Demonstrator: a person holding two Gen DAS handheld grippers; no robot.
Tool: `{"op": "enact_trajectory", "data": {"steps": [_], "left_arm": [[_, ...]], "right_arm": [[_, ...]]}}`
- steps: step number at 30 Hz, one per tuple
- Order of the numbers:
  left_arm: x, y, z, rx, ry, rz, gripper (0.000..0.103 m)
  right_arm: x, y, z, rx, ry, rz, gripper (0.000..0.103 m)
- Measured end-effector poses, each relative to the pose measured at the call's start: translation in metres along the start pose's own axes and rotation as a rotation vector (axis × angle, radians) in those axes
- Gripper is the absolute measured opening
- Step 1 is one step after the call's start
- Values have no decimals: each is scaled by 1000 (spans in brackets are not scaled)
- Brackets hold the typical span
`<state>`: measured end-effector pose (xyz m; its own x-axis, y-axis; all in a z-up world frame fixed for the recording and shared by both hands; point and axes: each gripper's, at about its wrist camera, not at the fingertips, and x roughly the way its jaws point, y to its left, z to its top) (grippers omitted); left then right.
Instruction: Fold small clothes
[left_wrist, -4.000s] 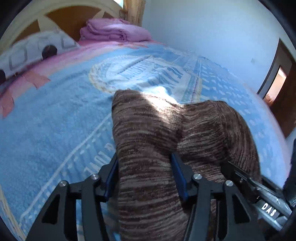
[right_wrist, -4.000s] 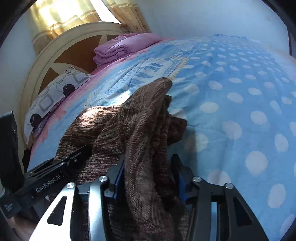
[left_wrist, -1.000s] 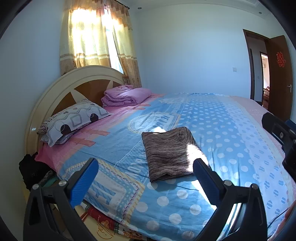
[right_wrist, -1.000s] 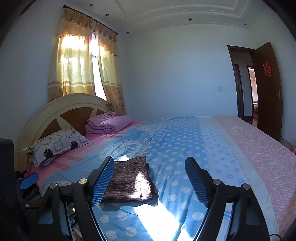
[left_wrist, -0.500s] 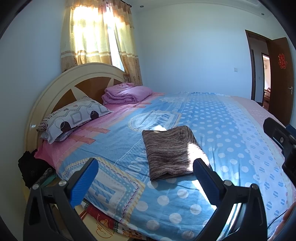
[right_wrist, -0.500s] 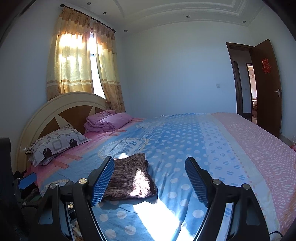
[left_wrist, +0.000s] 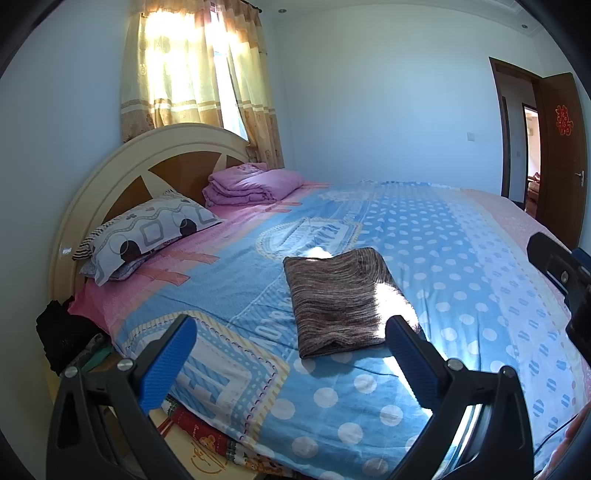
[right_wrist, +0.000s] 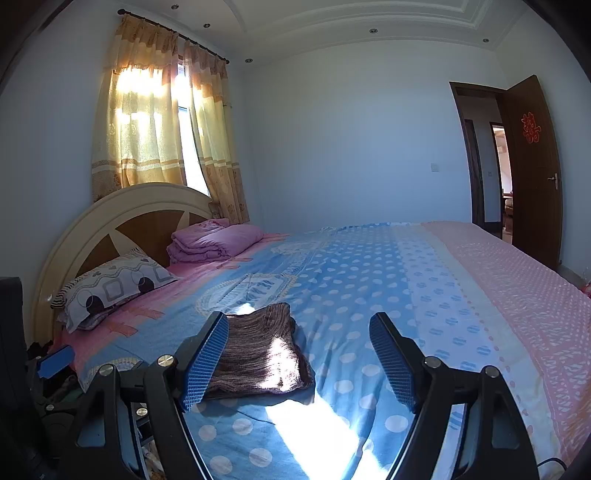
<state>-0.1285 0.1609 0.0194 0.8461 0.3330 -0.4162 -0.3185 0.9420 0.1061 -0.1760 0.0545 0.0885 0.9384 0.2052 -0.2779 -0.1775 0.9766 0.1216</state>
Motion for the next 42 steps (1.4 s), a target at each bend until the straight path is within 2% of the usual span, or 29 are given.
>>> {"op": "enact_trajectory", "data": {"steps": [34,42], "left_arm": [[5,2,-2,2,12,-7,103],[8,-4,-2,28,4,-4,103]], "right_arm": [[2,4,-4,8,4,-6,80],[3,8,-7,13,15,-12,80]]}}
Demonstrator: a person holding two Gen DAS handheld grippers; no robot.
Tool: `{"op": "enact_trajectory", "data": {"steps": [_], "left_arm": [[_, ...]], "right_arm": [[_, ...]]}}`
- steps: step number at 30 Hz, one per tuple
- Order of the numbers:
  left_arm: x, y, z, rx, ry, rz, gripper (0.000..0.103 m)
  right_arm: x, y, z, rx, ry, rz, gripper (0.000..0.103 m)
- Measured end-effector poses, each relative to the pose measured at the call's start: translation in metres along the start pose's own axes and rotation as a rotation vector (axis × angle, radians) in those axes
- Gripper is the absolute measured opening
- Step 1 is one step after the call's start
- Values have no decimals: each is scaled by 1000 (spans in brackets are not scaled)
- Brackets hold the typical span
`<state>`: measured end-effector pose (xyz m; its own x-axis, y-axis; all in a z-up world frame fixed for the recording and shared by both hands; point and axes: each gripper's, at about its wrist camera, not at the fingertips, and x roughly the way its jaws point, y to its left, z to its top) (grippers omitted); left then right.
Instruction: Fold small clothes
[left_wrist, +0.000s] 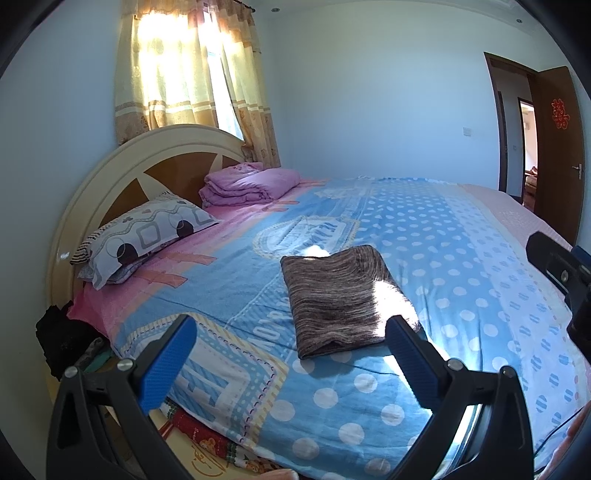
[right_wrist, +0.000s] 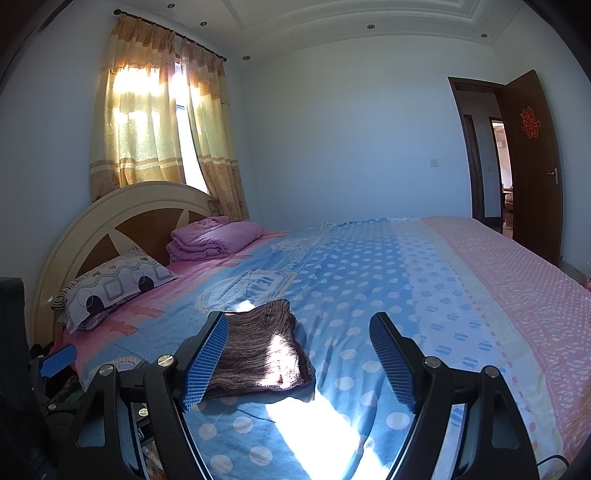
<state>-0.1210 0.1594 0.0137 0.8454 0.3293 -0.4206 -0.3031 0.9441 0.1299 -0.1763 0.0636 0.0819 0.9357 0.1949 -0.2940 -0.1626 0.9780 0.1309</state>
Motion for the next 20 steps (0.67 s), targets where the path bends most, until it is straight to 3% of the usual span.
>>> {"op": "enact_trajectory", "data": {"steps": [11,20], "left_arm": [[9,5,3,-21,62,-31,103],[8,2,5,-2,56,-46,103]], "right_arm": [[1,-1,0,18,3,-10,80],[1,-2,0,22,7,-11,80]]}}
